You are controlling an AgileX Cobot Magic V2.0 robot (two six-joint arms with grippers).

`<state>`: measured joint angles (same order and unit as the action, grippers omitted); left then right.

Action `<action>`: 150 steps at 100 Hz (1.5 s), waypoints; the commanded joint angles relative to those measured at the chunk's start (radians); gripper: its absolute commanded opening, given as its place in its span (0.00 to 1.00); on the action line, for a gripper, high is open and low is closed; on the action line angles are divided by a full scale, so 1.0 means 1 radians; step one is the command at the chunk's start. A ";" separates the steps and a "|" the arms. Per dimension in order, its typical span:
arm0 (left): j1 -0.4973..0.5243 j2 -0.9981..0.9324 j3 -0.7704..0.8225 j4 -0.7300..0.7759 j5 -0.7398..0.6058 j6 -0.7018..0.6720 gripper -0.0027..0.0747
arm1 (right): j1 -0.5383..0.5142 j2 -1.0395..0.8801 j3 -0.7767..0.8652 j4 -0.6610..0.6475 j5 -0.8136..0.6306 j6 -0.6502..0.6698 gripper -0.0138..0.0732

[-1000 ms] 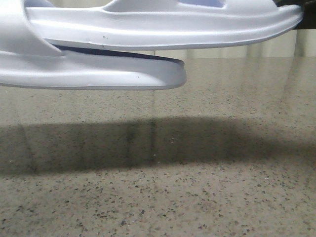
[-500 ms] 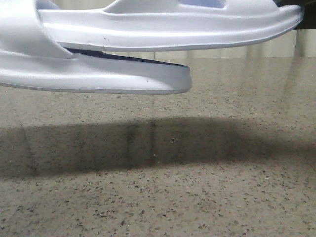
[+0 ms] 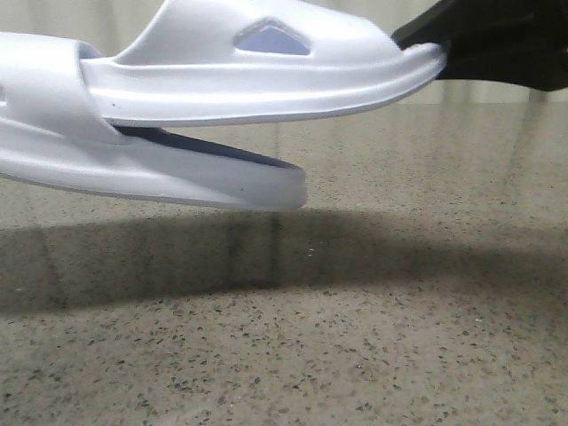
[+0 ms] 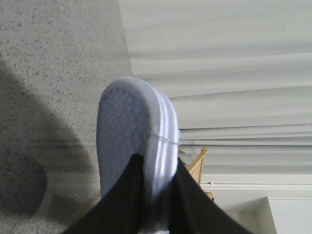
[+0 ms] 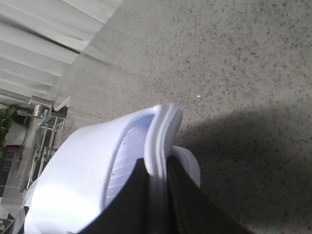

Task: Insert blue slippers together front up

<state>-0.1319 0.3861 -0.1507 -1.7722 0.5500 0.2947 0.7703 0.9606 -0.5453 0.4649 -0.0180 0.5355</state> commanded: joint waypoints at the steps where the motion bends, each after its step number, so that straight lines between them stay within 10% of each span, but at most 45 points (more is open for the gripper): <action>1: -0.011 0.012 -0.042 -0.089 0.209 -0.030 0.06 | 0.027 0.004 -0.052 -0.038 -0.067 -0.013 0.04; 34: -0.011 0.012 -0.042 -0.089 0.203 -0.032 0.06 | 0.022 0.004 -0.052 -0.265 -0.061 -0.034 0.09; 68: -0.011 0.012 -0.042 -0.076 0.202 -0.032 0.06 | -0.086 -0.028 -0.052 -0.363 0.033 -0.037 0.73; 150: -0.011 0.092 -0.042 -0.062 0.089 0.036 0.06 | -0.344 -0.426 -0.052 -0.569 0.035 -0.037 0.74</action>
<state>-0.1360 0.4270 -0.1530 -1.7644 0.6116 0.2960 0.4324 0.5363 -0.5590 -0.0865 0.0855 0.5115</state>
